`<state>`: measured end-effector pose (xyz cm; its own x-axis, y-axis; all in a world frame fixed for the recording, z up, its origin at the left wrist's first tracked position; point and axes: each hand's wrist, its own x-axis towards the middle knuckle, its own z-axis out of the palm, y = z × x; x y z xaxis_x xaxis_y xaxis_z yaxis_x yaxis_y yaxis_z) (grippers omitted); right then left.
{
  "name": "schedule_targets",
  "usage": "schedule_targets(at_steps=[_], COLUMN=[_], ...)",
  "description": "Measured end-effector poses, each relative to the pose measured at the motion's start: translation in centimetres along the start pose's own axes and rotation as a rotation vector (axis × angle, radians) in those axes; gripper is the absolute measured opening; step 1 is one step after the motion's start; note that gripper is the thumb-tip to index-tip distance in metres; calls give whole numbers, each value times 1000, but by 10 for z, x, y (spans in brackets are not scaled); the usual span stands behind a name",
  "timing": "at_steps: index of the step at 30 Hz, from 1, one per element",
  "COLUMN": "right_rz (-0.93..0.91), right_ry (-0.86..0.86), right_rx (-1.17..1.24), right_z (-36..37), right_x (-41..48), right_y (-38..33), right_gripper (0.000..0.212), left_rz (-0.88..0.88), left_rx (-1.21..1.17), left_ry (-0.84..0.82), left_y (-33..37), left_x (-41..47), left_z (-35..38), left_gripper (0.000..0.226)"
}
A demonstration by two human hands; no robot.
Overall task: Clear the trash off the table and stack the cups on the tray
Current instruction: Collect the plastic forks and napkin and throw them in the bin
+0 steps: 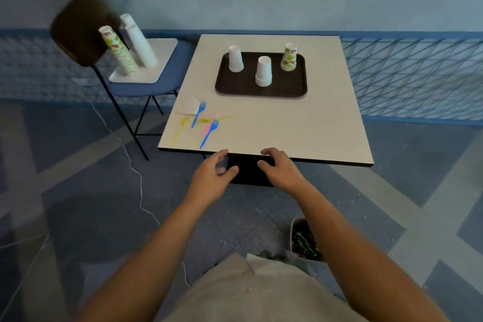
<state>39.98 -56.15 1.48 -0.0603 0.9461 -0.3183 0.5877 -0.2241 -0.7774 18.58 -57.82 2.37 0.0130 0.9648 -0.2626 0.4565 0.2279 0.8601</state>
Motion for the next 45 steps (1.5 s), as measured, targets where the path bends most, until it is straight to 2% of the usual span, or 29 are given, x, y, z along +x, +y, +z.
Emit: schedule_targets(at_steps=[6,14,23,31,36,39,45], right_rz=[5,28,71,136,159,197,287], right_ry=[12,-38,-314,-434,-326,-248,7], right_rx=[2,-24,-97,-279,-327,-369,-401], right_z=[35,61,114,152,160,162,175], right_x=[46,128,239,272,276,271,269], right_y=[-43,-69,-75,-73,-69,-67,-66], right_gripper=[41,37,45,43,35,22,15], left_rz=[-23,-119,-259,-304,-293,-281,-252], left_rx=[-70,-98,-27,-3,73,91,127], left_ry=[51,99,129,79,-21,-91,-154], left_y=[-17,-37,-45,-52,-62,-66,-81], left_x=[34,101,203,257,286,303,328], left_z=[-61,-102,-127,-134,-152,-163,-179], left_gripper=[56,53,56,55,53,53,40])
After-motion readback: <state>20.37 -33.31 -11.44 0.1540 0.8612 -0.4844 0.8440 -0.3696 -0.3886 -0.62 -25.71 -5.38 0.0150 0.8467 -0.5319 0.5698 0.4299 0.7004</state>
